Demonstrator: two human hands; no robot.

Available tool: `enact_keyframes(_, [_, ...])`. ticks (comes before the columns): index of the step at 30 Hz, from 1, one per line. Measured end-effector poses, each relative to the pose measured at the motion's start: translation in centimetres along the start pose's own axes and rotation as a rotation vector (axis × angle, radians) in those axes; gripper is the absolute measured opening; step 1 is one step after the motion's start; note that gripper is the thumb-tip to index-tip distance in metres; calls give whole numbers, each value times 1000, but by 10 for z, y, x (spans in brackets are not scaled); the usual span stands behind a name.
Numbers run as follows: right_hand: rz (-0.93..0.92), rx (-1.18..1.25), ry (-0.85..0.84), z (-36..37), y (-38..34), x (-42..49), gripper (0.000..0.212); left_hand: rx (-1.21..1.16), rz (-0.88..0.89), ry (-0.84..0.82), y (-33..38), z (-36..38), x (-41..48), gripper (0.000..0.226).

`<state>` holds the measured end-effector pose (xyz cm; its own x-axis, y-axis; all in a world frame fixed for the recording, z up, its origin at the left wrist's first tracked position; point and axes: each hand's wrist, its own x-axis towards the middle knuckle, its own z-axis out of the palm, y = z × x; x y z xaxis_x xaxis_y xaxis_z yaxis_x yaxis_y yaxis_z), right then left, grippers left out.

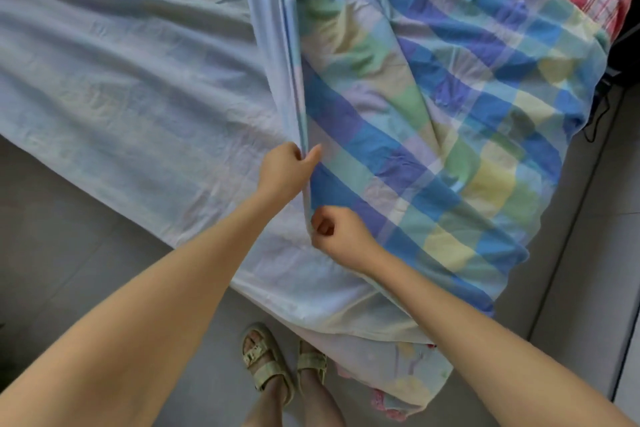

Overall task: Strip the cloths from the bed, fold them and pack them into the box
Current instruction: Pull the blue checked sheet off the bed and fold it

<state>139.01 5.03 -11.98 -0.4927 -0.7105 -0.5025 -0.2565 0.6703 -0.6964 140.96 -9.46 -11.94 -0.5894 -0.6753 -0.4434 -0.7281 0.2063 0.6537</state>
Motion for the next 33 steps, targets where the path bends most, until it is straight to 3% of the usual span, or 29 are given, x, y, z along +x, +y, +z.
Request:
enact_keyframes(3, [-19,27,-151,11,0,-26,36,8,-129,66,-3,0,11,25])
enact_keyframes(7, [-34,66,-292,18,7,-45,34,-168,-200,266,-20,-25,20,26])
enact_keyframes(12, [-104,-47,-296,24,-2,-47,24,137,-128,431,-54,-76,8,26])
enact_keyframes(18, [-204,-286,-451,47,0,-53,17,182,-195,553,-97,-80,-50,25])
enact_keyframes(23, [-60,-497,-552,70,36,-51,25,64,-429,239,-138,-49,-48,42])
enact_keyframes(26, [-40,-508,-556,65,34,-37,33,146,-451,72,-139,-59,-28,36])
enact_keyframes(28, [-46,-456,-484,56,16,-20,29,183,-416,86,-138,-73,-13,32])
enact_keyframes(33, [-10,-198,-178,50,-45,52,23,14,-335,189,-148,-117,24,18])
